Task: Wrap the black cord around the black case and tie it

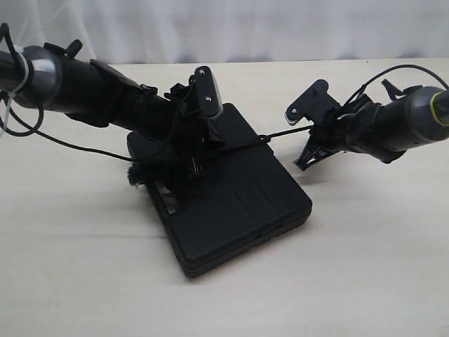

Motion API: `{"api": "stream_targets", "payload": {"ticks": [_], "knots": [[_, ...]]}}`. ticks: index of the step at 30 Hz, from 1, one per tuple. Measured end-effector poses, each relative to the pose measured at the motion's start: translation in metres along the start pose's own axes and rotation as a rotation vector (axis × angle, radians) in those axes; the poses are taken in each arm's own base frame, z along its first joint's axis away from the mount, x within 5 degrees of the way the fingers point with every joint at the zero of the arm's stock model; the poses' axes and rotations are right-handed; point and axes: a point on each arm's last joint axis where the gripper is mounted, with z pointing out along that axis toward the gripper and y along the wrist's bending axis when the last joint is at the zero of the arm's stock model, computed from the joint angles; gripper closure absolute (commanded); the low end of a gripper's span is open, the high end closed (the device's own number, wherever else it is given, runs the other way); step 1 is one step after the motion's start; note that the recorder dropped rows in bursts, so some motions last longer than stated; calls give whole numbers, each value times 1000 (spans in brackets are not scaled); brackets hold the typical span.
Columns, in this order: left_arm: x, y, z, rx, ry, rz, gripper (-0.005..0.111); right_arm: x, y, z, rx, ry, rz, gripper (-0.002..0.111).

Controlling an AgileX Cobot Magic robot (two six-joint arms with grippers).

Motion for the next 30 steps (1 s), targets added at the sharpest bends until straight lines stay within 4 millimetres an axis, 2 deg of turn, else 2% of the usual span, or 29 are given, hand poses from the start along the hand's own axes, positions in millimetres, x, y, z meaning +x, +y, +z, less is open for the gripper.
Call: {"api": "stream_targets", "payload": {"ticks": [6, 8, 12, 16, 20, 26, 30], "knots": [[0, 0, 0, -1, 2, 4, 107, 1, 0, 0, -12, 7, 8, 102], [-2, 1, -2, -9, -3, 0, 107, 1, 0, 0, -12, 6, 2, 91], [-11, 5, -13, -55, -37, -45, 107, 3, -5, 1, 14, 2, 8, 60], [-18, 7, -20, -72, -58, -52, 107, 1, -7, -2, 22, 0, 40, 60], [-19, 6, -21, -65, -66, -50, 107, 0, -23, -12, 66, 7, 132, 60], [-20, 5, -21, -46, -78, -49, 107, -20, -52, -56, 150, -11, 332, 60], [-20, 5, -21, -46, -78, -49, 107, -25, -62, -83, 171, -22, 364, 60]]}}
